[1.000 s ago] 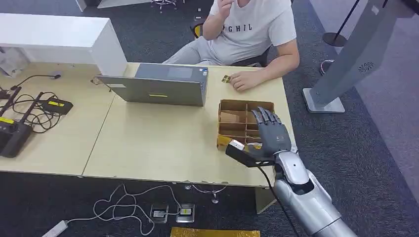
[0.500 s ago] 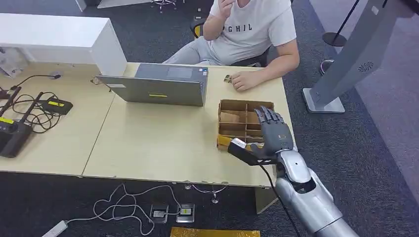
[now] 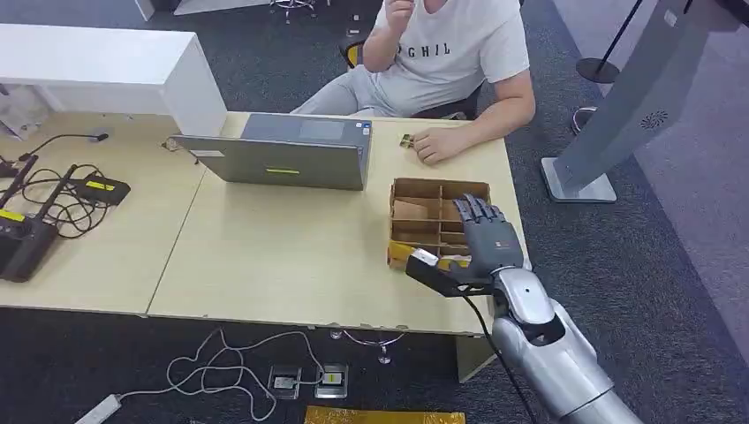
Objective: Pass the card to the sensor for recognition and then transmit it.
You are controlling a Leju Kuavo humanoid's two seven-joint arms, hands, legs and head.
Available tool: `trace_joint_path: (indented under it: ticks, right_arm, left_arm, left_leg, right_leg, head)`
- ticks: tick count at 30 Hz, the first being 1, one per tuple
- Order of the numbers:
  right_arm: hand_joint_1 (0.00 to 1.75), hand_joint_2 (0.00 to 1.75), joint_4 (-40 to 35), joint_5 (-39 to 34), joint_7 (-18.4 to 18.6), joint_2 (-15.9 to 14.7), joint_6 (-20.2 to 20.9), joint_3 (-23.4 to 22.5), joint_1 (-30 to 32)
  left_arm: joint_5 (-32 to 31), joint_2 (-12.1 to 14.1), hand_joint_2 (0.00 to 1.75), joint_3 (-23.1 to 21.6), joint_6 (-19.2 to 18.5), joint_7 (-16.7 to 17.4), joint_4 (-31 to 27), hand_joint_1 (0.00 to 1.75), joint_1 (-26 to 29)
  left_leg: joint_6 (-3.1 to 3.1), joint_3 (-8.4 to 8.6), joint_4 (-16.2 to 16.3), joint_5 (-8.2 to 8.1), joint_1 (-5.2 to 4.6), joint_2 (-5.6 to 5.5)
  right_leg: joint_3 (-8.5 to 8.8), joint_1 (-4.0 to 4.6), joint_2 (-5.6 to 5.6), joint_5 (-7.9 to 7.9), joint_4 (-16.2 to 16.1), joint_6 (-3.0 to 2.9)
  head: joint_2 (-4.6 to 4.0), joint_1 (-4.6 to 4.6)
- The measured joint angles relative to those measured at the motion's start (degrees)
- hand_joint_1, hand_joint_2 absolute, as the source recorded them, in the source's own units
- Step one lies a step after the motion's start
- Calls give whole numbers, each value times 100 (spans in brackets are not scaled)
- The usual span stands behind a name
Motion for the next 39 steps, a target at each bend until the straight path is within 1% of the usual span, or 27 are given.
trace_joint_path:
  ticks: [5, 21, 39]
  right_arm:
    - [0, 175, -96, -57, -46, 0, 118, 4, -1]
    - [0, 175, -109, -160, -46, 33, 177, 35, -3]
    - [0, 175, 37, -186, -42, 33, -33, 105, -4]
  left_arm:
    - [18, 0, 0, 0, 2, 0, 0, 0, 0]
    - [48, -2, 0, 0, 48, 0, 0, 0, 0]
    - [31, 5, 0, 0, -11, 0, 0, 0, 0]
  left_leg:
    - [0, 0, 0, 0, 0, 0]
    - [0, -1, 0, 0, 0, 0]
    - [0, -1, 0, 0, 0, 0]
  right_leg:
    - [0, 0, 0, 0, 0, 0]
    - [0, 0, -1, 0, 0, 0]
    - [0, 0, -1, 0, 0, 0]
  head:
    - [0, 2]
    - [0, 0]
    - [2, 0]
